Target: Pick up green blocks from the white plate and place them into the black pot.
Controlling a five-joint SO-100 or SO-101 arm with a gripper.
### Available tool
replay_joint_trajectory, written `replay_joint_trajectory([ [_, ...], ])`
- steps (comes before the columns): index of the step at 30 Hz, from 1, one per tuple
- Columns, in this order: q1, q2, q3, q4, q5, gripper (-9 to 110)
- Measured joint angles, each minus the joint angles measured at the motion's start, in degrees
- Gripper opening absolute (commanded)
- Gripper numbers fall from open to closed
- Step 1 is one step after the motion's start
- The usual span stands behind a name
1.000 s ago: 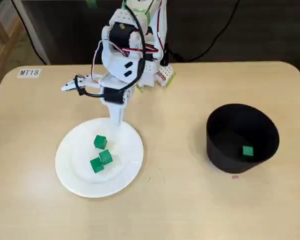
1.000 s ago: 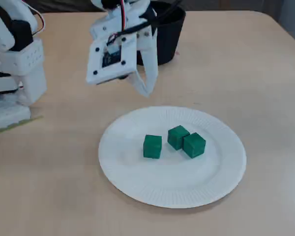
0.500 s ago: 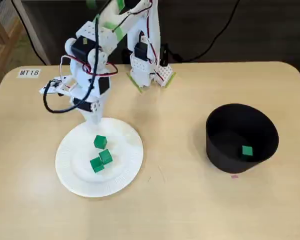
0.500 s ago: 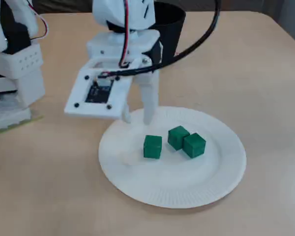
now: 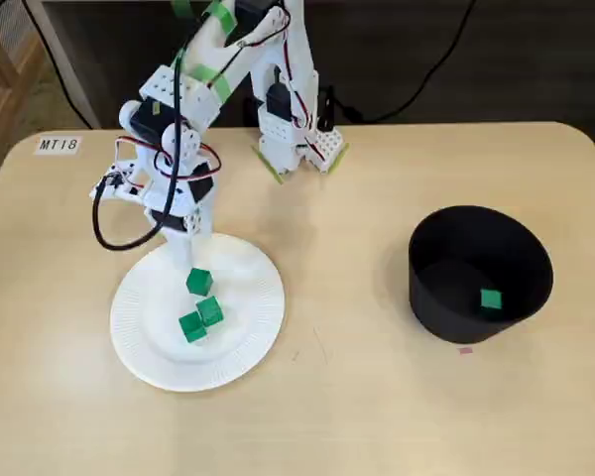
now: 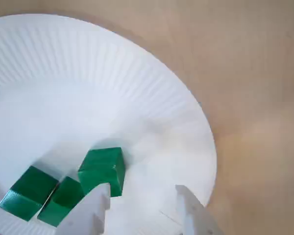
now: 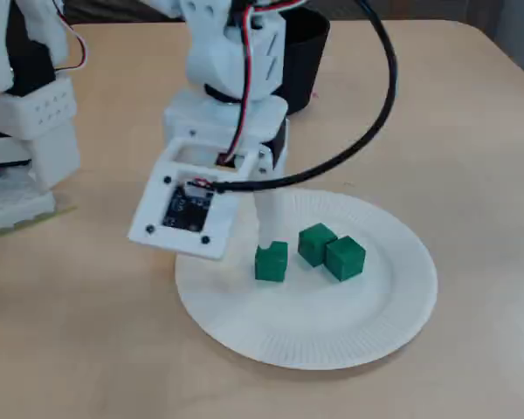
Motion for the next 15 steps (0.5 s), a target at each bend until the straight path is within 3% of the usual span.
replay_joint_trajectory([
  [15,-0.79,-4.04,-0.09,-7.73,3.52,19],
])
